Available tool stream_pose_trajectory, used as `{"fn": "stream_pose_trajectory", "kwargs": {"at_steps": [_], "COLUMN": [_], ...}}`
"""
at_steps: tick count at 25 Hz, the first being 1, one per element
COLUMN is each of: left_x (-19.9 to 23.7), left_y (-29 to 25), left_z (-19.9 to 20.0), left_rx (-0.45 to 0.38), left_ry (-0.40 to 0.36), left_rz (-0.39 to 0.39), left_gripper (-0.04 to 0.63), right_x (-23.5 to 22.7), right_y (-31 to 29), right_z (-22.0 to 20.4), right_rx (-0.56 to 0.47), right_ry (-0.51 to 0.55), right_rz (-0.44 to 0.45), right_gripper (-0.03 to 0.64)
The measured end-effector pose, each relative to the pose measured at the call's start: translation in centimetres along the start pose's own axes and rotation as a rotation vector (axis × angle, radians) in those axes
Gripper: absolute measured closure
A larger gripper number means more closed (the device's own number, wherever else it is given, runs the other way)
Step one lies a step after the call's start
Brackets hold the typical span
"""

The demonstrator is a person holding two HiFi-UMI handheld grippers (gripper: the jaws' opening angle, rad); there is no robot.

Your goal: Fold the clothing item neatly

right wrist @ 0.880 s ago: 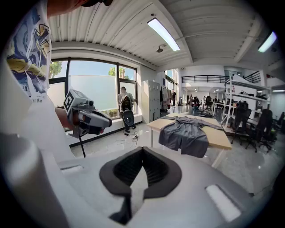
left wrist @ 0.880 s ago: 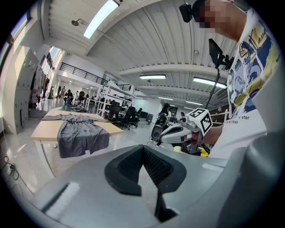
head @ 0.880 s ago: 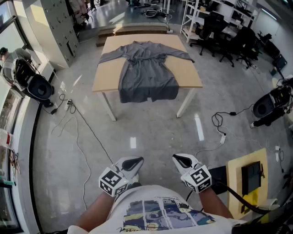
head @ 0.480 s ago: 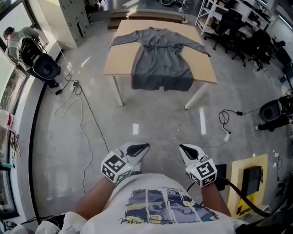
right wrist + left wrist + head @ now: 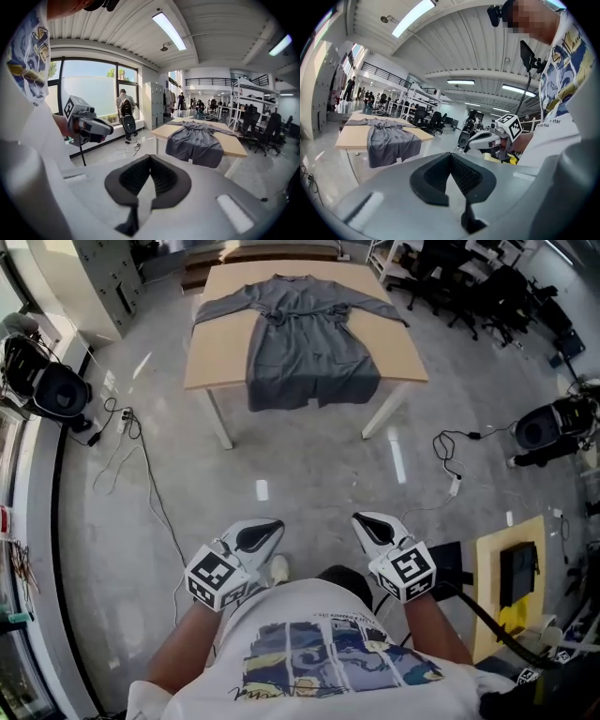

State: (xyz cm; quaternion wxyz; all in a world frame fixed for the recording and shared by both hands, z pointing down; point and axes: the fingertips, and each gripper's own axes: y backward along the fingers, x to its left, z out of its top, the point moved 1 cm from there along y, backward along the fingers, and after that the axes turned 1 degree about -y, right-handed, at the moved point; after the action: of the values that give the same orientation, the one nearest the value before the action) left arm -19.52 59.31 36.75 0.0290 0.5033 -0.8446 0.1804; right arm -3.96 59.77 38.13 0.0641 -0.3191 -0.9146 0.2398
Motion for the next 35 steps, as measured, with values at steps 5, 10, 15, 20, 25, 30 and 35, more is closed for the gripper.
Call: {"fn": "stream_pose_trajectory", "kwargs": {"at_steps": [5,10,15,20,25,30,35], "left_x": [2.1,4.4,7.5,11.7,16.5,19.7,22.1], "left_y": [-0.2,-2.4,-6.2,-11.2,-16.9,-21.8,-24.2], "left_z": [-0.7,-0.2,1.7,4.3,9.3,12.1,13.9], "left_rx": [0.025,0.02,0.013,0.028,0.002,-0.008,-0.004], "left_ry": [0.004,0.017,-0.011,-0.009,-0.033,-0.047,-0.045], "left_rz": [-0.025,-0.028,-0.019,0.024,0.078,0.116,0.122], "left_gripper": [0.591,0.591,0.59,0.591,0.591,0.591,0.591], "right_x": [-0.8,-3.5,-8.3,-15.2,-23.1,-29.6,-33.4], "right_y": [-0.3,-0.8,-3.7,-7.2,-10.3,-13.0,-16.1], "right_z": [0.8,0.4,0.9,2.7,5.8,7.4,8.3], "right_rx": [-0.027,-0.013,-0.016,-0.041,-0.058,-0.059,-0.048], "right_ry": [-0.047,-0.077,-0.096,-0.096,-0.082,-0.046,-0.06], "right_rz": [-0.065,-0.109,-0.104,-0.091,-0.075,-0.049,-0.036], "right_gripper": [0.612,0.604,0.598,0.598,0.598,0.595,0.594]}}
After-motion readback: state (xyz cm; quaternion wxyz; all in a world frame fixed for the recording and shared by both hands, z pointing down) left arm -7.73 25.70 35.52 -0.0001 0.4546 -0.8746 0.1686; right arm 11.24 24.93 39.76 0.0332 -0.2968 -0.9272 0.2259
